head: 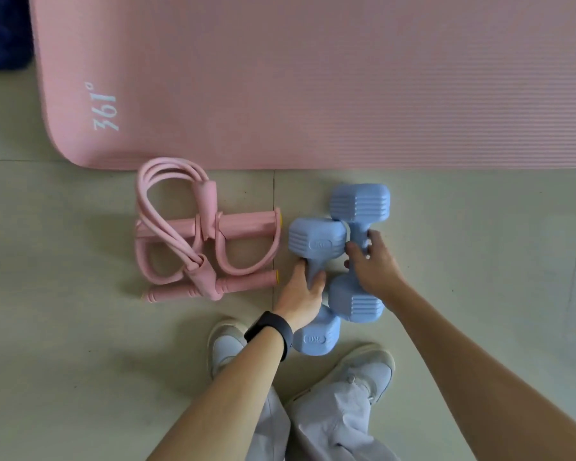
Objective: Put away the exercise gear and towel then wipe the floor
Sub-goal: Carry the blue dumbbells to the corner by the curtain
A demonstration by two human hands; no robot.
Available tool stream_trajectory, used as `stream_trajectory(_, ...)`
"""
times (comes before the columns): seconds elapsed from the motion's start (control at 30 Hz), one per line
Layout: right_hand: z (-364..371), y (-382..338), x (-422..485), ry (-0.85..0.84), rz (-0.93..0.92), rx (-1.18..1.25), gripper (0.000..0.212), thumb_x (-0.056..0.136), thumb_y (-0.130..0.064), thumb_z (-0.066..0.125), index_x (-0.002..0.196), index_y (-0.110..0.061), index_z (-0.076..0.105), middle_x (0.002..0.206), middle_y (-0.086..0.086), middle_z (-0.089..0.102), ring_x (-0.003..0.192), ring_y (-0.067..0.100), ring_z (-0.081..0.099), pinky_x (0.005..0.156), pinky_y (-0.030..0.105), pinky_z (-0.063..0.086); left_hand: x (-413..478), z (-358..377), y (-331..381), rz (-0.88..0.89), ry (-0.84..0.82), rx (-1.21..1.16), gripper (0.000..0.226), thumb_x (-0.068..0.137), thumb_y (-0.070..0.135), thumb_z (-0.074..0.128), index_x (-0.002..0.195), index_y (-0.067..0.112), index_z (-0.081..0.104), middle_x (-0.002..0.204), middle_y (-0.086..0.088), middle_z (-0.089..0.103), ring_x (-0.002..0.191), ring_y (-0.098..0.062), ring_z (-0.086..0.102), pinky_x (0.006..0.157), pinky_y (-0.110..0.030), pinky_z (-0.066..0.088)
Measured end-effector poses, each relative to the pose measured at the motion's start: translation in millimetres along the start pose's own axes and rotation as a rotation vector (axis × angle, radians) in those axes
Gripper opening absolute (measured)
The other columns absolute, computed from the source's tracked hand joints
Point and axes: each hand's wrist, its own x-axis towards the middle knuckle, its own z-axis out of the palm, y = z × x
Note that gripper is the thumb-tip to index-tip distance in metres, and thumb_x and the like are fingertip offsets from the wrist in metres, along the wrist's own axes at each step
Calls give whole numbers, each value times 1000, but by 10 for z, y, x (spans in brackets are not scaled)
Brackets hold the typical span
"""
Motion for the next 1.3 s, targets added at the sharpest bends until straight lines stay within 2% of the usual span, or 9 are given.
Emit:
stream_trajectory(0.13,-88,13,-244,-10,22,79,26,98,-30,53,120,-17,46,87,4,67,80,23,71,85,48,55,-166,9,10,-43,38,31,18,101,36,42,116,25,44,91,0,61,83,-27,61,85,-47,52)
stream_trajectory(0.23,-194,104,-691,-39,54,152,18,98,-30,52,110,-17,50,90,7,67,74,23,72,82,50,56,-489,-91,-44,-97,11,176,18,96,51,37,101,37,46,87,1,66,84,-29,66,83,-46,54)
stream_trajectory(0.33,-387,134,-1380,-52,100,223,8,97,-27,53,98,-19,52,93,12,68,69,22,71,79,50,57,-1089,-223,136,-99,-9,221,23,94,53,38,89,34,50,80,5,67,79,-26,67,80,-47,55)
stream_trajectory(0.47,-791,16,-2534,-58,103,231,7,98,-25,52,95,-18,52,84,8,69,66,18,71,76,46,56,-2070,-348,681,-126,40,188,22,96,47,41,86,31,53,76,3,67,70,-21,65,80,-45,56)
stream_trajectory(0.6,-1442,-319,-3808,-70,81,235,7,98,-27,52,98,-20,52,88,13,67,60,9,69,70,38,52,-3173,-474,1499,-70,61,154,27,91,48,43,86,22,52,70,3,63,62,-22,59,79,-49,55)
stream_trajectory(0.83,-2610,-949,-5714,109,-36,277,12,96,-27,54,108,-24,51,87,2,70,62,9,70,69,35,53,-5170,-543,3057,214,35,149,21,101,32,43,88,17,48,76,-6,62,63,-24,58,62,-37,50)
stream_trajectory(0.97,-3150,-1212,-6723,282,-113,392,15,96,-22,56,109,-24,50,85,7,70,63,8,68,60,25,48,-6134,-533,3720,439,-19,247,24,100,42,44,95,20,52,82,-5,69,62,-20,63,65,-38,54)
stream_trajectory(1.07,-3418,-1288,-7377,410,-171,521,12,96,-19,56,106,-25,53,87,11,70,64,10,69,65,29,51,-6762,-446,4168,607,-76,344,23,99,48,44,106,26,50,88,-3,71,71,-23,70,66,-34,54)
stream_trajectory(1.3,-3711,-1194,-8435,746,-294,723,7,96,-13,58,99,-19,61,81,19,68,61,12,68,57,15,48,-7662,50,4888,906,-278,501,16,100,43,48,109,30,48,88,-6,70,68,-14,66,66,-29,54)
